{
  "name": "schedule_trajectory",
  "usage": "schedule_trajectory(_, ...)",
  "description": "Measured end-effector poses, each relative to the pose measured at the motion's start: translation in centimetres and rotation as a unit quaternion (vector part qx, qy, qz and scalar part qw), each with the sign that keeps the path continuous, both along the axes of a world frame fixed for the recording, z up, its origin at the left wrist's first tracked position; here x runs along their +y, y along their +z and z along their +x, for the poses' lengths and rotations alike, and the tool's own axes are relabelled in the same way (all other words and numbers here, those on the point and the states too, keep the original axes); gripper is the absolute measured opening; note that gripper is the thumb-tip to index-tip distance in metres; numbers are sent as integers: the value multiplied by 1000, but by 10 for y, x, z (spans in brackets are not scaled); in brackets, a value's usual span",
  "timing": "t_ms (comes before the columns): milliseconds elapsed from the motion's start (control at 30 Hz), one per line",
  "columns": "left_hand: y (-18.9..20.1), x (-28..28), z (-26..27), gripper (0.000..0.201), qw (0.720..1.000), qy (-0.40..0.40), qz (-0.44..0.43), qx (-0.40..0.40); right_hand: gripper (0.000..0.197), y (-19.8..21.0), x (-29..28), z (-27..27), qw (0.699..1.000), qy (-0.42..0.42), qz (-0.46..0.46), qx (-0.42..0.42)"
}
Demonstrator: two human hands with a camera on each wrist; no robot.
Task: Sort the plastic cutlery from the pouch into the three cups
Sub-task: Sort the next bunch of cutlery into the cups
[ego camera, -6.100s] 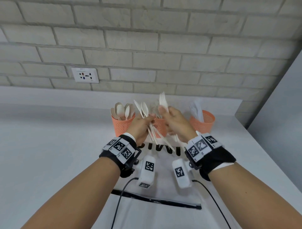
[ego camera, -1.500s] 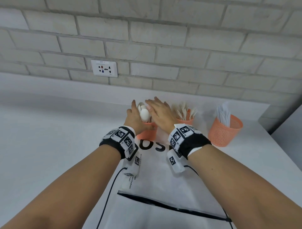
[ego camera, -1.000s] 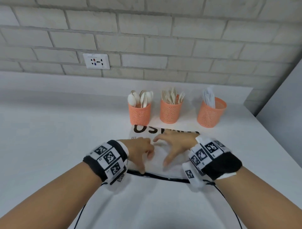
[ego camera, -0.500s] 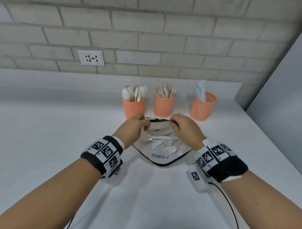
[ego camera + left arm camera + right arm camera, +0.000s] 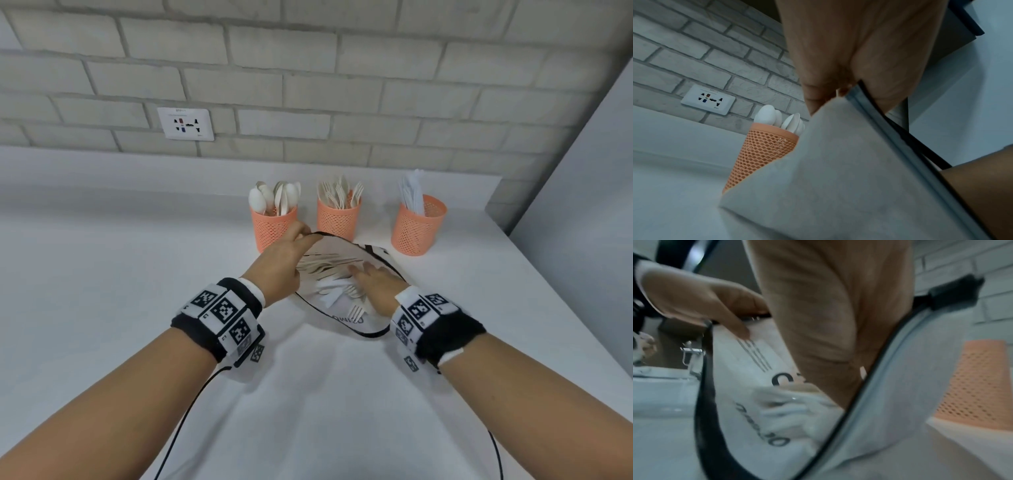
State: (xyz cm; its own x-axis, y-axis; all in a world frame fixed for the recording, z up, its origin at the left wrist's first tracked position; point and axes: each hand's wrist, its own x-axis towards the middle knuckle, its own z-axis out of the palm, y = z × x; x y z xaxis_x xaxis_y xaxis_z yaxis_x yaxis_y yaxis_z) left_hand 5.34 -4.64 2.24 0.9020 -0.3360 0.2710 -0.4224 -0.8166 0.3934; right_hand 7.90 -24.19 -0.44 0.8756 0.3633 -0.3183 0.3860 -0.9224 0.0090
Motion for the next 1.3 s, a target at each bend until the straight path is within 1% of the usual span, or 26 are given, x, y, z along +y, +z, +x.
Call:
schedule_trajectory(100, -2, -5, 1, 76, 1000, -11, -7, 9, 79, -10, 3, 14, 1000, 26, -8, -15)
schedule_trajectory(167, 0, -6, 2, 76, 1000, -7, -15, 17, 71, -12, 4, 23, 997, 52, -23, -50)
schedule_trajectory(233, 2, -6, 4, 76, 999, -6, -24, 27, 56, -9, 7, 31, 994, 59, -25, -83)
schedule_trajectory(267, 2, -5, 4, 77, 999, -7, -31, 32, 54, -9, 9, 34, 994, 57, -27, -90)
schedule_trajectory(300, 3, -5, 4, 77, 999, -9, -39, 35, 59, -9, 11, 36, 995, 54, -25, -85)
schedule_trajectory(333, 3, -4, 4, 77, 998, -11, -45, 38, 68, -9, 14, 38, 997, 46, -13, -65)
schedule_trajectory(400, 2, -2, 3, 76, 998, -10, -49, 41, 82, -9, 19, 39, 999, 26, 28, -29)
schedule_trajectory(467, 1, 1, 3, 77, 998, -6, -51, 43, 85, -10, 20, 40, 999, 25, 25, -31)
schedule_trajectory(567, 0, 4, 4, 76, 998, -11, -50, 42, 70, -13, 19, 41, 998, 57, -15, -36)
schedule_trajectory(633, -1, 5, 5, 76, 998, -16, -49, 42, 60, -12, 18, 41, 997, 65, -2, -39)
schedule_trajectory(667, 0, 6, 5, 75, 998, -18, -48, 43, 54, -10, 17, 40, 997, 65, 18, -39)
schedule_trajectory(700, 1, 8, 5, 75, 998, -20, -46, 42, 43, -8, 15, 39, 995, 70, 54, -41)
schedule_trajectory(767, 3, 13, 7, 74, 998, -20, -44, 38, 10, -3, 12, 36, 988, 62, 143, 3)
schedule_trajectory(800, 4, 15, 8, 73, 998, -21, -41, 36, 8, -1, 10, 35, 983, 53, 174, 25)
schedule_trajectory(900, 6, 22, 11, 73, 998, -21, -38, 43, 23, -3, 3, 34, 975, 42, 214, 43)
schedule_trajectory(967, 9, 24, 12, 69, 997, -22, -47, 55, 32, -7, -2, 31, 961, 52, 268, 47)
schedule_trajectory(1033, 12, 25, 13, 59, 995, -24, -73, 67, 45, -10, -7, 28, 942, 62, 327, 50)
schedule_trajectory(1100, 14, 25, 13, 48, 991, -18, -106, 85, 51, -12, -11, 25, 922, 52, 375, 81)
schedule_trajectory(1167, 16, 25, 13, 42, 984, -9, -148, 101, 57, -9, -12, 19, 911, 35, 397, 105)
schedule_trajectory(1233, 17, 26, 16, 42, 977, 4, -187, 105, 58, -5, -12, 14, 912, 34, 393, 112)
schedule_trajectory(1300, 17, 28, 20, 53, 970, 35, -222, 93, 53, -4, -12, 12, 926, 38, 366, 82)
